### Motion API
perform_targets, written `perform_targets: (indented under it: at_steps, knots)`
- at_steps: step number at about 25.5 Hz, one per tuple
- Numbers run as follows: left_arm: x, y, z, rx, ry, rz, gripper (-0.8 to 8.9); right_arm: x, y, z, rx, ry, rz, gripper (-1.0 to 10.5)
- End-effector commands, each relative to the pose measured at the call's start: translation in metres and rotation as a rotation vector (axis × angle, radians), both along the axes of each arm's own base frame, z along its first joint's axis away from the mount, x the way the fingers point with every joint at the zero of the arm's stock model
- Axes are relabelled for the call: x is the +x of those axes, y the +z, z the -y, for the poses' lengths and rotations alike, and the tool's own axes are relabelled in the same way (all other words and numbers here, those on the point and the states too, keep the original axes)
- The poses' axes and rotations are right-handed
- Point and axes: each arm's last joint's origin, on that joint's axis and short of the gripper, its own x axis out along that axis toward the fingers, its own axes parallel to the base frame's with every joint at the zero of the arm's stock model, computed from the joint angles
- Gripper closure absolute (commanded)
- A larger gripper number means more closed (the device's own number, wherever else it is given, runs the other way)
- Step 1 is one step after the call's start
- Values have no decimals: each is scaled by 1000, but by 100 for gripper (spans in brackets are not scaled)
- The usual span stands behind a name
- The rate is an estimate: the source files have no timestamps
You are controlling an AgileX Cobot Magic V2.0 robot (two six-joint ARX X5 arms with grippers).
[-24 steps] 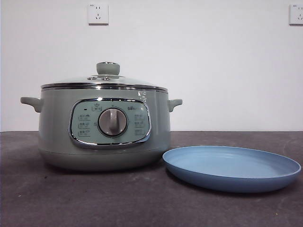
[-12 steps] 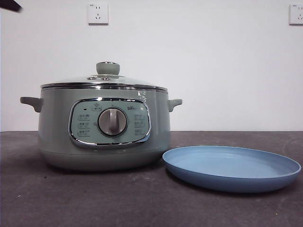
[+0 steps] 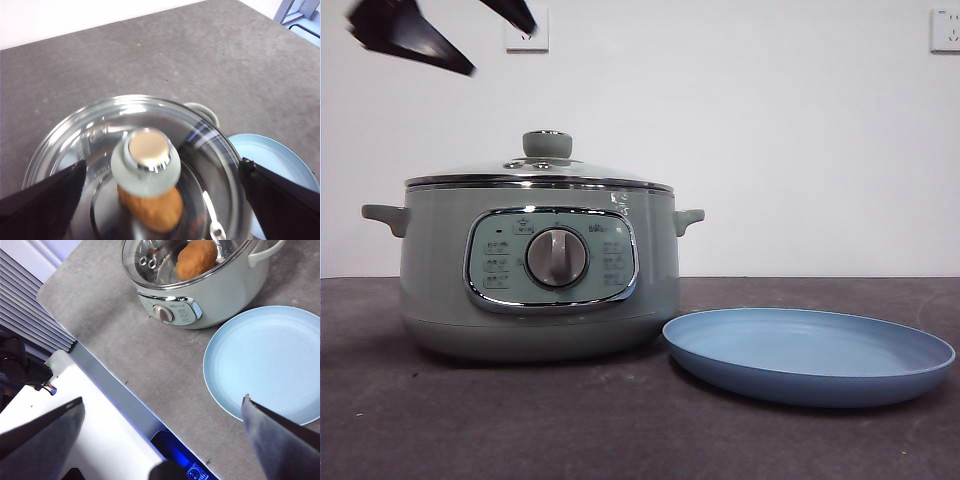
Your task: Take the potato out from the steamer,put the potato on the plate,close the lid
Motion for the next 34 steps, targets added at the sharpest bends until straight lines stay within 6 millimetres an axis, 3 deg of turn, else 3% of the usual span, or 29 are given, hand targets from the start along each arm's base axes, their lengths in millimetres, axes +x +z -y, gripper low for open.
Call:
perform_targets:
  at_steps: [1,9,18,25,28,31,34]
  knots:
    - [18,-5,10,14,4,-15,162,0,1,0,1,-1,6,348]
    - [59,-24,33,89,18,-52,163,0,1,0,1,-1,9,348]
    - [65,-43,46,139,17,-113,169,1,1,0,2,-1,15,348]
    - [61,-47,48,169,18,-158,574,2,2,-1,4,-1,21,348]
    - [61,-47,48,165,18,-151,644,2,2,-1,4,-1,21,349]
    - [61,-46,49,163,17,-148,830,2,2,-1,4,-1,21,349]
    - [60,-45,48,160,16,-147,822,2,2,-1,5,-2,21,349]
